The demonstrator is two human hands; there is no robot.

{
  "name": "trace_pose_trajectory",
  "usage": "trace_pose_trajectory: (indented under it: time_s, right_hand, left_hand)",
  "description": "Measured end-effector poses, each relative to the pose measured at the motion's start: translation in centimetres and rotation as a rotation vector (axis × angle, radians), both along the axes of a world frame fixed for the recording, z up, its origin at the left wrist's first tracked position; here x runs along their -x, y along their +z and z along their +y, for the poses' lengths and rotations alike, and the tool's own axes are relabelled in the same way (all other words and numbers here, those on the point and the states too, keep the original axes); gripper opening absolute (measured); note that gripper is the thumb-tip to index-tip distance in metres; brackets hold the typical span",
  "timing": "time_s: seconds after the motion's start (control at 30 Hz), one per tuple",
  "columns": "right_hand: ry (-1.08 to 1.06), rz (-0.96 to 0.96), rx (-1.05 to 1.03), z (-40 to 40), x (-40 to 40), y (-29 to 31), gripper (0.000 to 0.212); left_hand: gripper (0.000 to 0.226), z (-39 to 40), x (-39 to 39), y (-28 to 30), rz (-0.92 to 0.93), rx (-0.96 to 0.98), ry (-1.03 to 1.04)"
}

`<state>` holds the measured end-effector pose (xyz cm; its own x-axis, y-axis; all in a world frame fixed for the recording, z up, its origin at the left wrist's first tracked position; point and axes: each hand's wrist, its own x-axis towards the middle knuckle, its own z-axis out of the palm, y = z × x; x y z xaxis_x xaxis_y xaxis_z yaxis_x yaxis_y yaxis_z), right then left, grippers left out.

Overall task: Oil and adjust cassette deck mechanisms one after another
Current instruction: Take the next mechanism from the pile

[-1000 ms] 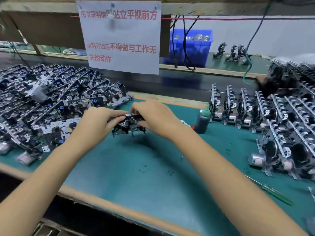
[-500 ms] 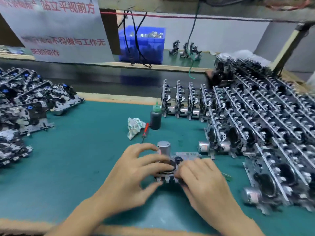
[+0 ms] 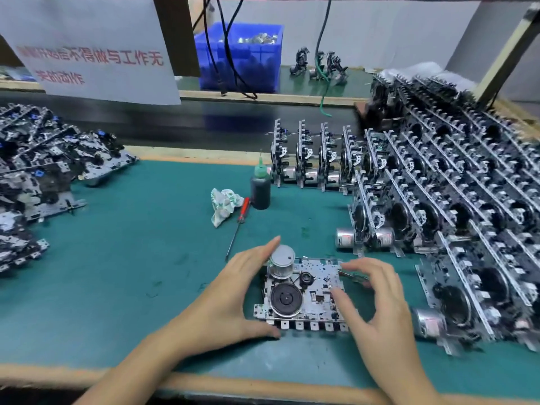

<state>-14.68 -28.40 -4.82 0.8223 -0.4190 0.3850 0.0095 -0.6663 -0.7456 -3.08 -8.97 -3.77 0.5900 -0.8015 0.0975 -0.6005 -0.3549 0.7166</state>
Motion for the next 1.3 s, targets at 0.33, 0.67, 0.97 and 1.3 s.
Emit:
trace_pose_trajectory:
  time_s: [0.33, 0.67, 0.97, 1.3]
  right_hand:
    - [0.041, 0.063, -0.06, 0.0, 0.0, -0.1, 0.03]
    - [0.012, 0.0, -0.198, -0.1, 0.0, -0.1, 0.024]
    - [0.339, 0.446, 0.065, -2.3, 0.3, 3.5, 0.074]
    - [0.419, 0.631, 0.775, -1.7, -2.7, 4.8, 0.117]
  left_hand:
    - [0.113, -0.8, 0.4, -0.2, -0.049, -0.071, 0.011]
    - [0.095, -0.9, -0.1, -0.3, -0.134, -0.057, 0.027]
    - [0.109, -0.7, -0.9, 0.1, -0.219, -0.184, -0.059]
    - [0.097, -1.0, -0.6, 0.7, -0.248, -0.117, -0.095]
